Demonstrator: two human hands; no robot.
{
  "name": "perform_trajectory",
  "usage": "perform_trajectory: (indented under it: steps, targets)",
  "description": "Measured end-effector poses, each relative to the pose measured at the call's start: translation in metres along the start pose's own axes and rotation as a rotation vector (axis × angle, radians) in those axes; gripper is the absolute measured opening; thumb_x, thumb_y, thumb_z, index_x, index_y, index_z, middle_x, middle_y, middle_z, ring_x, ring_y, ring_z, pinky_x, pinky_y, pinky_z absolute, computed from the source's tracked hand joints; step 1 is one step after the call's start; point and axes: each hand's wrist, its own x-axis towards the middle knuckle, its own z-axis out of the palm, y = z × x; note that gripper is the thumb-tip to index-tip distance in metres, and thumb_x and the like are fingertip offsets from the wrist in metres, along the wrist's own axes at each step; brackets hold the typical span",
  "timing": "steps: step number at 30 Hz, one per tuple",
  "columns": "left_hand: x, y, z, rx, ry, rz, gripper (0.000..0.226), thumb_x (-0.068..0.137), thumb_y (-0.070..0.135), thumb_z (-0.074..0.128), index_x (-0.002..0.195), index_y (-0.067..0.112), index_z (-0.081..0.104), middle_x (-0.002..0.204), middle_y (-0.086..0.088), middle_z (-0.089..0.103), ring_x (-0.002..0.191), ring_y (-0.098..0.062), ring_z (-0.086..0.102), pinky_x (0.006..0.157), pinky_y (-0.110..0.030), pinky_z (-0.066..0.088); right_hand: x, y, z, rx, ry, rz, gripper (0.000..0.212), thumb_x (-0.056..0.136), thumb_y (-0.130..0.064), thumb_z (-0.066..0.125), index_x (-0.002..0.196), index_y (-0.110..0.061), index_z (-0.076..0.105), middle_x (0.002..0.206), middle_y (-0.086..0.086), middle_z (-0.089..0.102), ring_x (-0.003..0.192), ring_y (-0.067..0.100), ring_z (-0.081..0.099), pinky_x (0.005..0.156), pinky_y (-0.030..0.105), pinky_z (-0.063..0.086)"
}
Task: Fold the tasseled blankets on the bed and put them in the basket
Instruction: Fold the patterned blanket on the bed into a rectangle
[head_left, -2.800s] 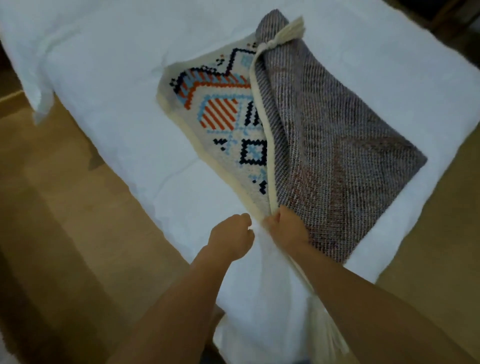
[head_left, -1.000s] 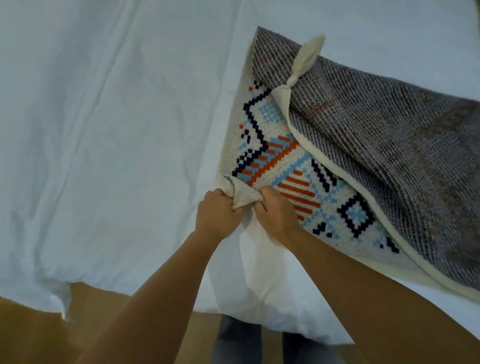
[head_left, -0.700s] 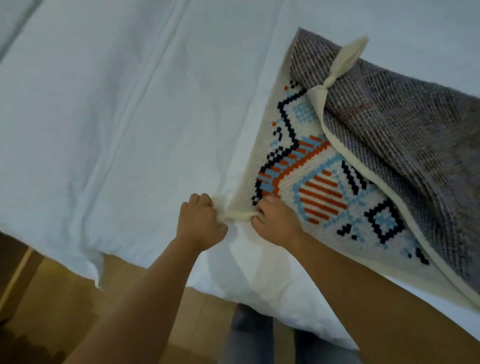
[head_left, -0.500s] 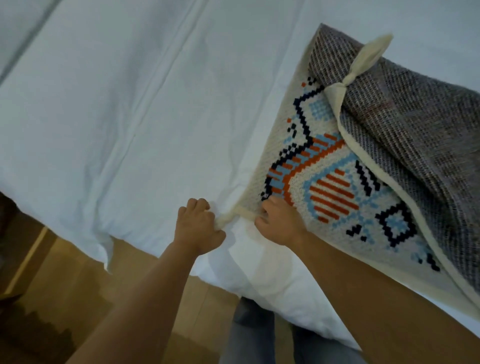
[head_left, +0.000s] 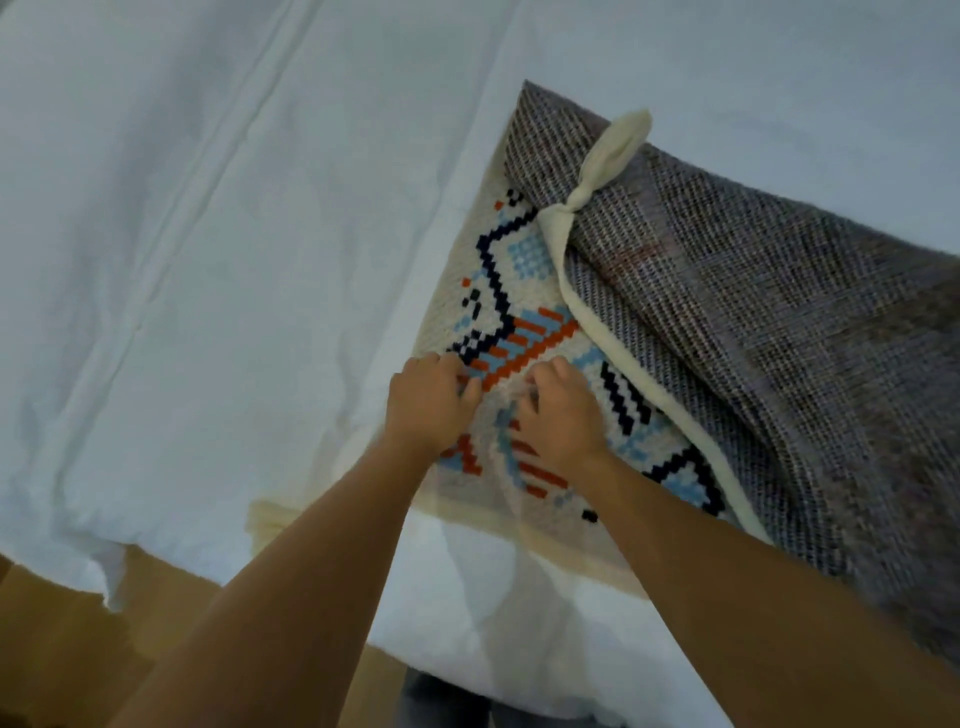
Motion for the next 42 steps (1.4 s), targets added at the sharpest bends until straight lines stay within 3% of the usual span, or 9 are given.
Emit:
perform_trajectory:
  steps: [4,8,12,21,27,31,36,39,42]
  targets:
    - [0.054,0.071,0.006,-0.194,-0.020,-0.079,0.029,0.092,0.040,0.048,0.100,0.012,0.053,0.088,-0.006,0.060,0.077,-0.023,0.056,0.065,-0.034,0.047,0.039,0.045,-0.028,-0.095,0.059,0.134,0.019,0.089,-0.022,0.051,0.103,-0.009,0.048,0.112,0.012,0.047,0.105,0.027,0.044,0.085,0.037,0.041]
    - [0.102,0.115,0.012,-0.317,-0.004,-0.152,0.042,0.091,0.034,0.052,0.124,0.011,0.041,0.107,-0.011,0.062,0.095,-0.028,0.061,0.077,-0.041,0.051,0.069,0.076,-0.036,-0.193,-0.031,0.112,0.036,0.088,-0.036,0.053,0.112,-0.010,0.047,0.118,0.012,0.047,0.109,0.027,0.042,0.085,0.038,0.041]
    - [0.133,0.134,0.019,-0.412,0.073,-0.222,0.049,0.091,0.022,0.055,0.132,0.008,0.032,0.119,-0.014,0.057,0.106,-0.030,0.057,0.086,-0.042,0.048,0.080,0.086,-0.030,-0.162,-0.010,0.012,0.028,0.092,-0.033,0.048,0.107,-0.008,0.051,0.112,0.011,0.051,0.105,0.025,0.045,0.076,0.034,0.041]
    - [0.119,0.113,0.024,-0.438,0.130,-0.251,0.003,0.092,0.010,0.043,0.090,0.009,0.044,0.074,-0.002,0.050,0.061,-0.014,0.046,0.051,-0.030,0.036,0.070,0.073,-0.036,-0.071,0.048,-0.124,0.017,0.088,-0.013,0.051,0.091,0.001,0.060,0.096,0.018,0.059,0.089,0.030,0.055,0.061,0.036,0.044]
    - [0.064,0.068,0.009,-0.414,0.172,-0.220,0.003,0.089,0.013,0.043,0.087,0.015,0.043,0.067,0.009,0.044,0.058,-0.004,0.040,0.048,-0.024,0.028,0.024,0.030,-0.048,-0.162,-0.011,-0.346,0.027,0.052,-0.010,0.083,0.059,-0.005,0.058,0.060,0.009,0.059,0.049,0.022,0.058,0.035,0.017,0.035]
    - [0.004,0.018,0.004,-0.427,0.170,-0.312,0.006,0.087,0.014,0.045,0.082,0.012,0.044,0.071,0.002,0.050,0.067,-0.018,0.047,0.059,-0.030,0.035,-0.012,-0.007,-0.033,-0.172,-0.142,-0.369,0.017,0.068,-0.016,0.073,0.073,-0.004,0.062,0.077,0.013,0.063,0.069,0.025,0.063,0.050,0.027,0.046]
    - [-0.066,-0.048,0.008,-0.469,0.163,-0.450,0.029,0.083,0.014,0.050,0.061,0.016,0.031,0.059,0.000,0.043,0.058,-0.019,0.041,0.048,-0.030,0.025,-0.060,-0.052,0.003,-0.286,-0.262,-0.526,0.023,0.057,-0.029,0.078,0.065,-0.013,0.064,0.067,0.004,0.064,0.057,0.019,0.063,0.045,0.020,0.044]
    - [-0.095,-0.074,0.018,-0.467,0.051,-0.494,0.032,0.082,0.016,0.052,0.060,0.018,0.029,0.059,0.002,0.040,0.055,-0.016,0.038,0.048,-0.030,0.023,-0.075,-0.059,0.027,-0.354,-0.422,-0.449,0.022,0.083,-0.023,0.051,0.098,-0.008,0.059,0.105,0.011,0.060,0.093,0.026,0.059,0.069,0.030,0.044]
    - [-0.111,-0.085,0.027,-0.484,-0.066,-0.489,0.030,0.083,0.015,0.051,0.059,0.018,0.034,0.061,0.000,0.048,0.064,-0.024,0.049,0.053,-0.030,0.033,-0.087,-0.057,0.042,-0.373,-0.440,-0.368,0.027,0.089,-0.018,0.041,0.110,-0.008,0.054,0.117,0.011,0.055,0.103,0.027,0.055,0.078,0.033,0.044]
